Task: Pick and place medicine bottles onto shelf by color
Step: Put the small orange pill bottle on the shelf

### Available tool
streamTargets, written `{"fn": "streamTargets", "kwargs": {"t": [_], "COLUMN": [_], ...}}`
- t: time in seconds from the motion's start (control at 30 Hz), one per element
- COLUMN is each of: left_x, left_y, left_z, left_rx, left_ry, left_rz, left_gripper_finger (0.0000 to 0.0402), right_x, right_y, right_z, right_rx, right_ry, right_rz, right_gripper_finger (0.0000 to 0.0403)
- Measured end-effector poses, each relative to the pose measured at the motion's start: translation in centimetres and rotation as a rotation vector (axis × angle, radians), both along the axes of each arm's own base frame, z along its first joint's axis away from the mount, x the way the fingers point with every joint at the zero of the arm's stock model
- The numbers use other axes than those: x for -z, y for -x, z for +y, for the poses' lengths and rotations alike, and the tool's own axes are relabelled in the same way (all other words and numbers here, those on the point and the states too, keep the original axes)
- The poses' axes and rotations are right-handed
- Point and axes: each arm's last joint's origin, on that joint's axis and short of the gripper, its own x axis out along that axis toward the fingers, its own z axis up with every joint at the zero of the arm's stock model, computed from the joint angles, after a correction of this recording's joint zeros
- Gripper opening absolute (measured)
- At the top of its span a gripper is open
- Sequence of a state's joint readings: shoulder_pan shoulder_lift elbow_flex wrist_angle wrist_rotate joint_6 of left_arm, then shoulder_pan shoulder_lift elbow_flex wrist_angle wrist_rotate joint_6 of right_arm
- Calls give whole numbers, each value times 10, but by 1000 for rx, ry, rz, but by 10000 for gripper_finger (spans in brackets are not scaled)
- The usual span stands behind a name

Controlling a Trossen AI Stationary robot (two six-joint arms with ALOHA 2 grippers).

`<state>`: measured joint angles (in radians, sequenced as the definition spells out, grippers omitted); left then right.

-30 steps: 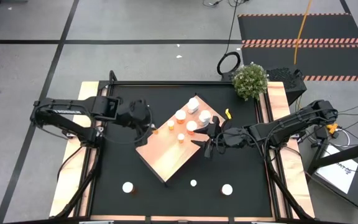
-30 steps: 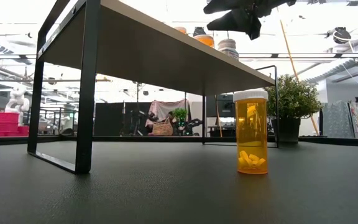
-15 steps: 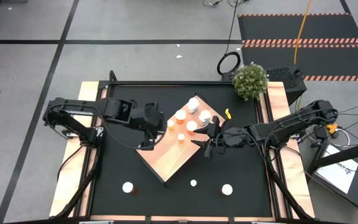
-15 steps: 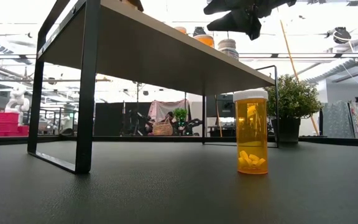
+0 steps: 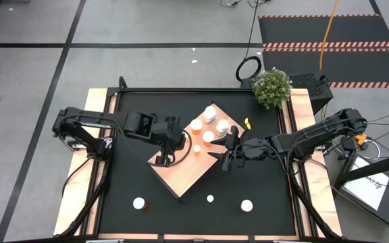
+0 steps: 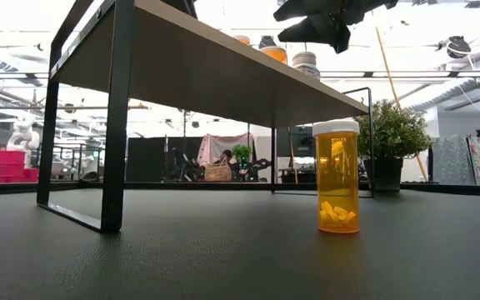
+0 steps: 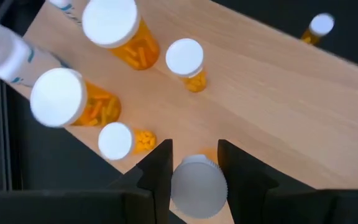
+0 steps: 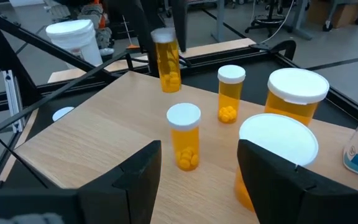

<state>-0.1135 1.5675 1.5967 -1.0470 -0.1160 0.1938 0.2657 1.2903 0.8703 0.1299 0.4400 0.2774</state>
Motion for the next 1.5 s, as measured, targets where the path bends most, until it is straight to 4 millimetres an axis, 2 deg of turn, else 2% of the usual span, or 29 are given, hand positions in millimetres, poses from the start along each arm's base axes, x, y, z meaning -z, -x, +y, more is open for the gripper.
{"fn": "streamTargets", "kwargs": {"t": [0.27, 0.97, 1.27, 1.5], "left_x": [17, 17, 32, 33], "left_y": [-13, -12, -11, -11], "left_z": [-1, 2, 10, 10], "left_rx": [80, 92, 75, 74], "left_ry": [-53, -66, -71, -71], "left_rz": [63, 65, 110, 112], "left_gripper_finger": [120, 120, 120, 120], "right_x": [0, 1, 1, 1], "right_y": [0, 0, 1, 1], "right_z": [0, 0, 1, 1], "right_rx": [-1, -1, -6, -7], "right_ry": [2, 3, 4, 6], "right_rz": [1, 8, 8, 8], "right_gripper_finger": [208, 208, 208, 208]}}
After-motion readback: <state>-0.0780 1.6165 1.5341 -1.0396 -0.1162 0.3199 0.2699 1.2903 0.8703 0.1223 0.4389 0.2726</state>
